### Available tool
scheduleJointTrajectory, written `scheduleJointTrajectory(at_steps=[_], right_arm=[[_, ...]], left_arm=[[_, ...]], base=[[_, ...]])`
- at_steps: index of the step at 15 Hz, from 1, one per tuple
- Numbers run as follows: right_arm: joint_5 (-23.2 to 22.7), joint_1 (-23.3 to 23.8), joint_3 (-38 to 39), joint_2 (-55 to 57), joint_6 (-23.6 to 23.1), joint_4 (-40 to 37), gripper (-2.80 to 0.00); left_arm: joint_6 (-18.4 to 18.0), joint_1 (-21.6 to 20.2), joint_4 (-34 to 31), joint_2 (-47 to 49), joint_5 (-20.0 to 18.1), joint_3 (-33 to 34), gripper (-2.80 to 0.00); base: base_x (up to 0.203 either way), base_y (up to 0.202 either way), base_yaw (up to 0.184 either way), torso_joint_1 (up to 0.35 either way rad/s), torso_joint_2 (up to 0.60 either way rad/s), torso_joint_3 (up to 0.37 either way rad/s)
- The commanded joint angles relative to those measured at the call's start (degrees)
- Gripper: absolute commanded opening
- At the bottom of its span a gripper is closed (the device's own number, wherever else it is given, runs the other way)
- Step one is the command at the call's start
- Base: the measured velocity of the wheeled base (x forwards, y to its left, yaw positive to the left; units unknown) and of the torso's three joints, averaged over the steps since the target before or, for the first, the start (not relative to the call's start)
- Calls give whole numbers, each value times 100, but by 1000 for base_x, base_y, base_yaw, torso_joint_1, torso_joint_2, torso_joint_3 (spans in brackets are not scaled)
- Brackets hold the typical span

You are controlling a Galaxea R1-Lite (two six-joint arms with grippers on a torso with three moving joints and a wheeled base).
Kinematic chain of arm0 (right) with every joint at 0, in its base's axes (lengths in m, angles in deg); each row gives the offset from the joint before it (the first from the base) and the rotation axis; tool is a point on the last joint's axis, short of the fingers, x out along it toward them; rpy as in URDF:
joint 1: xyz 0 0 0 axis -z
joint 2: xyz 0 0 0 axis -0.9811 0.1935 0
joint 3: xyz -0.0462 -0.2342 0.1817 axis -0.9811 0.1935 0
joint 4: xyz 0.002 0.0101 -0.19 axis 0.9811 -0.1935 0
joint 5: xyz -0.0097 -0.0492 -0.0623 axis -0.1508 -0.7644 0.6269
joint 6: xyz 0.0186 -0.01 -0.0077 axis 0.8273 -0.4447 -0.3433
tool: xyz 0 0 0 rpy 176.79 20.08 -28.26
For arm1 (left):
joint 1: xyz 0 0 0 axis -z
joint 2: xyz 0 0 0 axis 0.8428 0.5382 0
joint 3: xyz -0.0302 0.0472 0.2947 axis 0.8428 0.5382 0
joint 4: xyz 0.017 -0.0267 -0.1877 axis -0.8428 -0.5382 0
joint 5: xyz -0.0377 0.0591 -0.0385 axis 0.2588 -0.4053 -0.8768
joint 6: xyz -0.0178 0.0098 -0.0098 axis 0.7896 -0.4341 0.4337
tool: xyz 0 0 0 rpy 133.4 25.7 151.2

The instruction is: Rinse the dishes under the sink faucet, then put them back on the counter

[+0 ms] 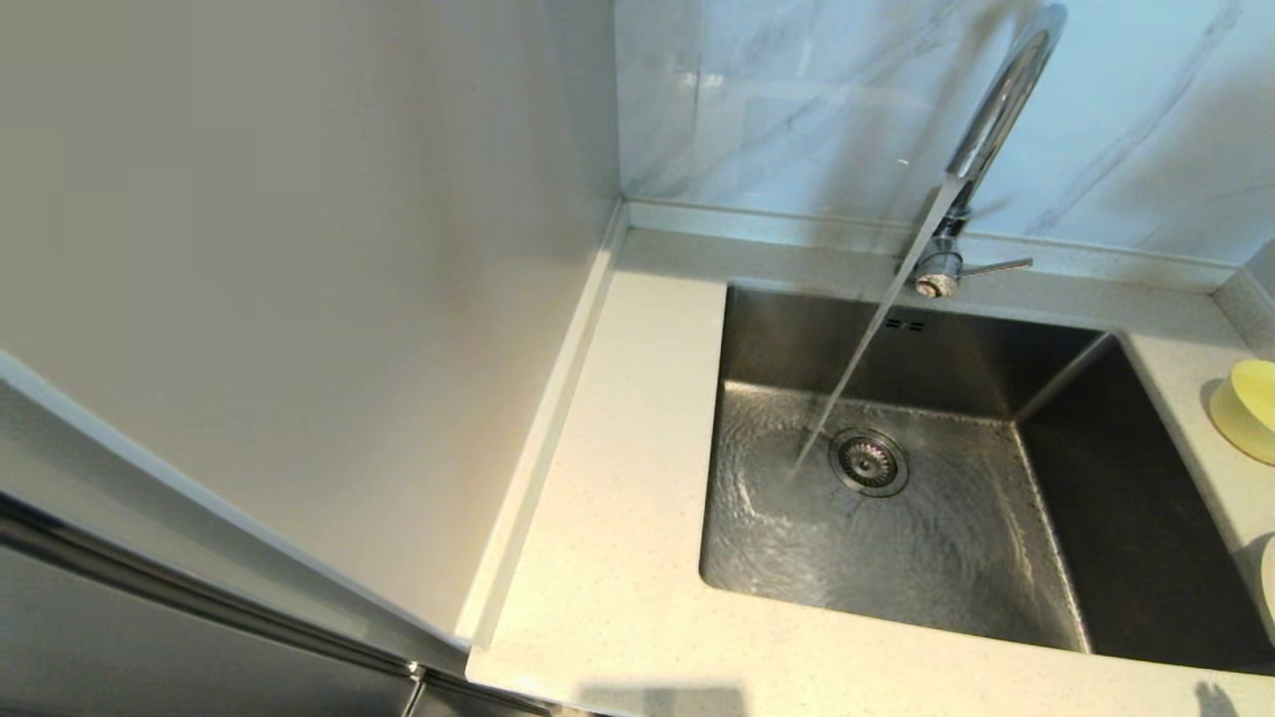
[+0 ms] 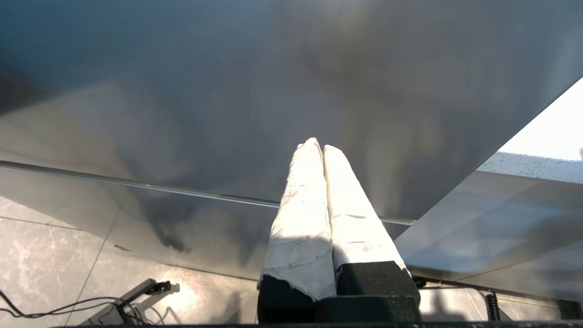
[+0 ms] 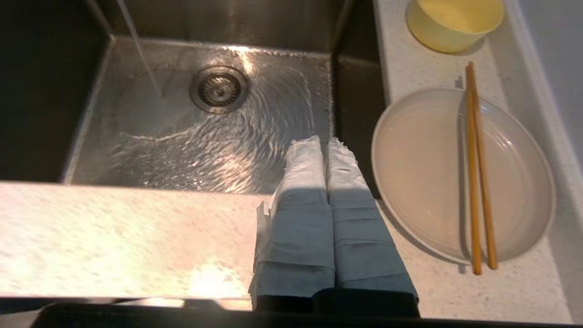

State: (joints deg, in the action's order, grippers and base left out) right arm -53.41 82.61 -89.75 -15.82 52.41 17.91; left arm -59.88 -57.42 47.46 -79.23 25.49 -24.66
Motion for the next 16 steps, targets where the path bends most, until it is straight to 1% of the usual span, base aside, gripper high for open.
scheduleJointTrajectory(at_steps=[1, 4, 5, 6, 8, 10, 13, 14, 16], right_arm=[[26, 26, 540, -491, -174, 177, -280], [-81, -6, 1488, -498, -315, 575, -280], [-104, -158, 1688, -608, -319, 637, -280], [-107, -322, 1663, -780, -311, 487, -280], [-142, -365, 1539, -1261, -325, 90, -280], [-281, -376, 1400, -1596, -331, -393, -280], [-469, -376, 1397, -2075, -468, -401, -280], [-523, -376, 1410, -2145, -572, -390, -280], [-544, -376, 1421, -2138, -599, -375, -280]], left_arm=[[4, -2, 0, 0, 1, 1, -280], [4, -2, 0, 0, 1, 1, -280], [4, -2, 0, 0, 1, 1, -280], [4, -2, 0, 0, 1, 1, -280], [4, -2, 0, 0, 1, 1, -280], [4, -2, 0, 0, 1, 1, -280], [4, -2, 0, 0, 1, 1, -280], [4, -2, 0, 0, 1, 2, -280], [4, 6, 0, 0, 1, 1, -280]], base=[[0, 0, 0, 0, 0, 0], [0, 0, 0, 0, 0, 0], [0, 0, 0, 0, 0, 0], [0, 0, 0, 0, 0, 0], [0, 0, 0, 0, 0, 0], [0, 0, 0, 0, 0, 0], [0, 0, 0, 0, 0, 0], [0, 0, 0, 0, 0, 0], [0, 0, 0, 0, 0, 0]])
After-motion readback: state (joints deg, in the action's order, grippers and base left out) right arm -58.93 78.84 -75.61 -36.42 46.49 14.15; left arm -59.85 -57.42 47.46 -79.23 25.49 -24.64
